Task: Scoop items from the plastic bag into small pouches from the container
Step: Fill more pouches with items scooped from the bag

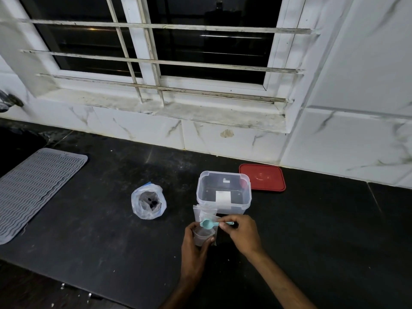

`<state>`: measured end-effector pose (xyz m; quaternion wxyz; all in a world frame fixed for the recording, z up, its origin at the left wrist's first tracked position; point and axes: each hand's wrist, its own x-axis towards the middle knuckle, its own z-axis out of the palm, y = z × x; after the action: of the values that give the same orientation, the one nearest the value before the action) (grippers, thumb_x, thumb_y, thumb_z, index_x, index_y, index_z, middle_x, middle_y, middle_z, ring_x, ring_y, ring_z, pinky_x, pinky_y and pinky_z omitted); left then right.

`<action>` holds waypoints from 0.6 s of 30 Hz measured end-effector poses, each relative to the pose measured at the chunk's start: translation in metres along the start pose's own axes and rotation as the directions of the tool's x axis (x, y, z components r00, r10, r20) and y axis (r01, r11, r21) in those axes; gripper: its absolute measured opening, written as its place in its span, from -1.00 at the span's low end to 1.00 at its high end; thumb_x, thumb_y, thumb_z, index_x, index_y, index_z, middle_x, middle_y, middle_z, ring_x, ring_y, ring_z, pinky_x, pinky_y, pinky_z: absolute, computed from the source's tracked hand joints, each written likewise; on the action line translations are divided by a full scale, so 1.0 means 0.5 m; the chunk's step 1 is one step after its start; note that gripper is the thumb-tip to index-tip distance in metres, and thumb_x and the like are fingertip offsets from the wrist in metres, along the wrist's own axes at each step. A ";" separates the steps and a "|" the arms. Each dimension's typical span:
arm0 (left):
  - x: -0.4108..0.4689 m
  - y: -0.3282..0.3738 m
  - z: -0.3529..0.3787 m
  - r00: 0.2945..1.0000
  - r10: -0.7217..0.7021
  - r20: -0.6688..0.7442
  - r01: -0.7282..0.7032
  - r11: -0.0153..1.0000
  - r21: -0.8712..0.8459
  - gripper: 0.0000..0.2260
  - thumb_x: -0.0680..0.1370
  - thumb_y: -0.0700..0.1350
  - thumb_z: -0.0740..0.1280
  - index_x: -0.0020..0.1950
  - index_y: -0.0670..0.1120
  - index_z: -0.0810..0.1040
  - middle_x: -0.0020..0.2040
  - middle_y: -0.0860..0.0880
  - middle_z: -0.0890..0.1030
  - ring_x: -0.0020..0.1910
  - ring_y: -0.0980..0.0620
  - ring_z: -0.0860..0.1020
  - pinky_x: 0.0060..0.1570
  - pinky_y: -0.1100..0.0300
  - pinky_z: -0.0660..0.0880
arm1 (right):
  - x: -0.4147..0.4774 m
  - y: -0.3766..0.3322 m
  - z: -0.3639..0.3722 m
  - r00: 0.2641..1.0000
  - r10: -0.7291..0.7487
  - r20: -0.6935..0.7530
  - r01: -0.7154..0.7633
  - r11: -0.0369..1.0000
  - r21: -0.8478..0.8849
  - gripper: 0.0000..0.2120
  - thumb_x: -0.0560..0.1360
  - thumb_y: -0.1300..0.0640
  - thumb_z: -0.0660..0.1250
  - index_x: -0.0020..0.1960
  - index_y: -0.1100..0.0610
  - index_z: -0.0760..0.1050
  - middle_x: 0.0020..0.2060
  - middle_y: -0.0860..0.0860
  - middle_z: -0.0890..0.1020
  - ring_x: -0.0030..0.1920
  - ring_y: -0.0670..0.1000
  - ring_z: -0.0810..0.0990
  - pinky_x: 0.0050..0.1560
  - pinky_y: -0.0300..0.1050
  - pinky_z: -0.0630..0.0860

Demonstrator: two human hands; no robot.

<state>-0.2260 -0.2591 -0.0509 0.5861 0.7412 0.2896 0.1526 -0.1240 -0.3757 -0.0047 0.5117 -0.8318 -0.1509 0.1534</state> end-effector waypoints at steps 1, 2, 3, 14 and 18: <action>0.000 0.001 0.001 1.000 -0.008 0.008 0.008 1.000 -0.001 -0.53 0.46 -0.18 0.49 0.26 0.11 0.37 0.17 0.12 0.56 0.11 0.31 0.55 0.02 0.49 0.47 | 0.001 0.002 0.000 0.999 0.045 0.011 -0.045 0.999 0.021 -0.88 0.45 0.21 0.48 -0.07 0.03 0.72 -0.14 -0.19 0.71 -0.06 -0.33 0.61 -0.08 -0.49 0.46; 0.002 0.001 0.002 1.000 -0.022 0.015 0.022 1.000 -0.006 -0.52 0.46 -0.16 0.49 0.27 0.10 0.37 0.17 0.13 0.56 0.10 0.32 0.55 -0.01 0.51 0.47 | 0.003 0.005 0.001 0.996 0.086 0.024 -0.087 0.995 0.039 -0.90 0.46 0.20 0.47 -0.07 0.04 0.72 -0.13 -0.18 0.71 -0.06 -0.31 0.61 -0.07 -0.46 0.48; 0.003 0.002 0.003 0.999 -0.037 0.024 0.038 0.999 -0.029 -0.52 0.46 -0.15 0.49 0.28 0.08 0.37 0.16 0.14 0.55 0.08 0.34 0.55 -0.04 0.52 0.47 | 0.005 0.008 0.002 0.992 0.120 0.035 -0.121 0.991 0.050 -0.91 0.46 0.20 0.47 -0.08 0.05 0.72 -0.12 -0.17 0.72 -0.06 -0.29 0.62 -0.04 -0.41 0.50; 0.019 -0.016 -0.029 0.989 0.023 0.145 -0.016 0.999 -0.050 -0.38 0.41 -0.07 0.54 0.37 0.12 0.32 0.29 0.18 0.50 0.24 0.28 0.50 0.17 0.33 0.50 | -0.002 -0.012 0.015 0.993 0.113 0.025 -0.114 0.992 0.061 -0.88 0.48 0.19 0.45 -0.05 0.00 0.69 -0.14 -0.16 0.72 -0.05 -0.22 0.65 0.09 -0.21 0.57; 0.057 -0.018 -0.100 0.980 0.108 -0.166 -0.112 0.994 -0.013 -0.60 0.53 -0.02 0.41 0.33 0.14 0.40 0.26 0.21 0.50 0.24 0.18 0.51 0.20 0.08 0.52 | 0.006 -0.061 0.033 0.999 0.036 0.011 -0.038 0.991 0.127 -0.89 0.51 0.23 0.41 -0.04 0.04 0.66 -0.23 -0.09 0.73 -0.14 -0.16 0.69 0.02 -0.17 0.59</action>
<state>-0.2340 -0.2016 -0.0496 0.5591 0.7343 0.2939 0.2487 -0.1309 -0.3481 0.0154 0.5602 -0.7994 -0.1275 0.1758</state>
